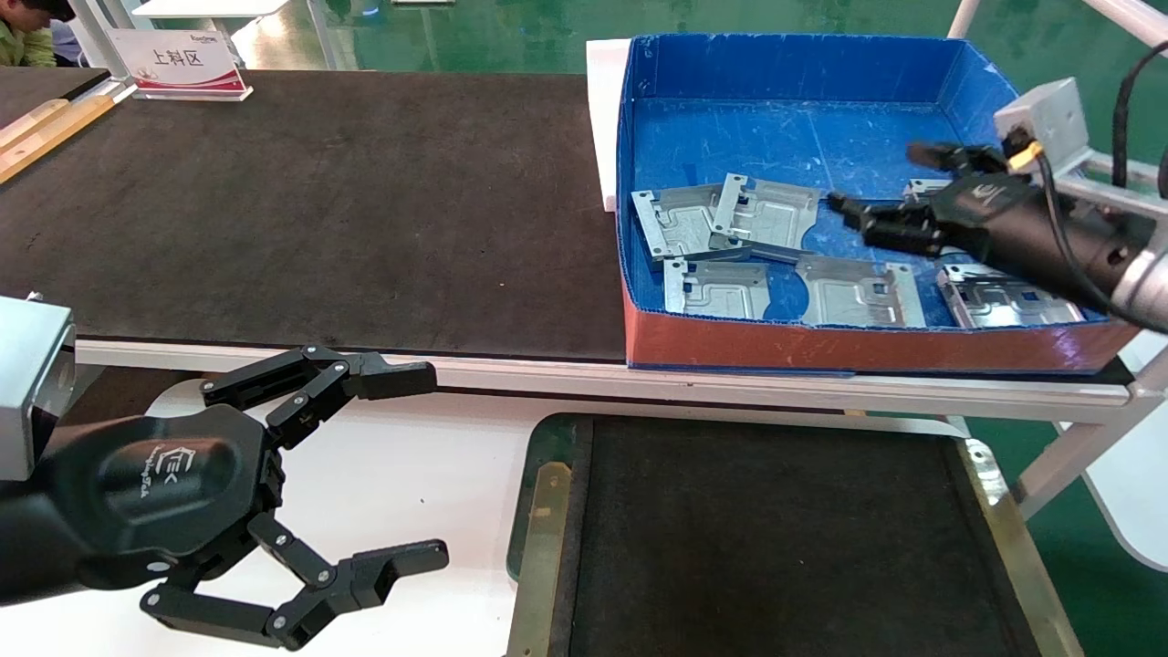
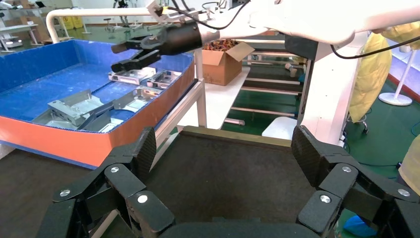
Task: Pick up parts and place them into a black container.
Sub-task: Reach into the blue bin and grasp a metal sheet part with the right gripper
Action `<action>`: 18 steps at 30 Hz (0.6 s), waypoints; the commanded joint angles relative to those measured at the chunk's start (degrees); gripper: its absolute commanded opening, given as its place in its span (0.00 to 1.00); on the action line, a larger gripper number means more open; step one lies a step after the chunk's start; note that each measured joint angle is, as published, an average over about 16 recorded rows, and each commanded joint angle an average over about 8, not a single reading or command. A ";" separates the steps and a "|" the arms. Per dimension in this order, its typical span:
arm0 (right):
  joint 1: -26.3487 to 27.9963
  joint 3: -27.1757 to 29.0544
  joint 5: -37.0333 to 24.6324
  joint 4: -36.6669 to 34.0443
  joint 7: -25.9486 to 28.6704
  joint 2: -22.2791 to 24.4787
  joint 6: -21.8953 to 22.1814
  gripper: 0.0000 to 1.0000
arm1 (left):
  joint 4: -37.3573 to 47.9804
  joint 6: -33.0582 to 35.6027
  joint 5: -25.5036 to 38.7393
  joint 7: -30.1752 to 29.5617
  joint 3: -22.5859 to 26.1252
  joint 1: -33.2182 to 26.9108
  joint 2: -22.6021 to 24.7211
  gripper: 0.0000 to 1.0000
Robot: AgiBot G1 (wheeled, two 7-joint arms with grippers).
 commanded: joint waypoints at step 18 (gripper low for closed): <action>13.49 -0.99 -4.11 -24.09 -2.81 -8.32 14.81 1.00 | 0.00 0.00 0.00 0.00 0.00 0.00 0.00 1.00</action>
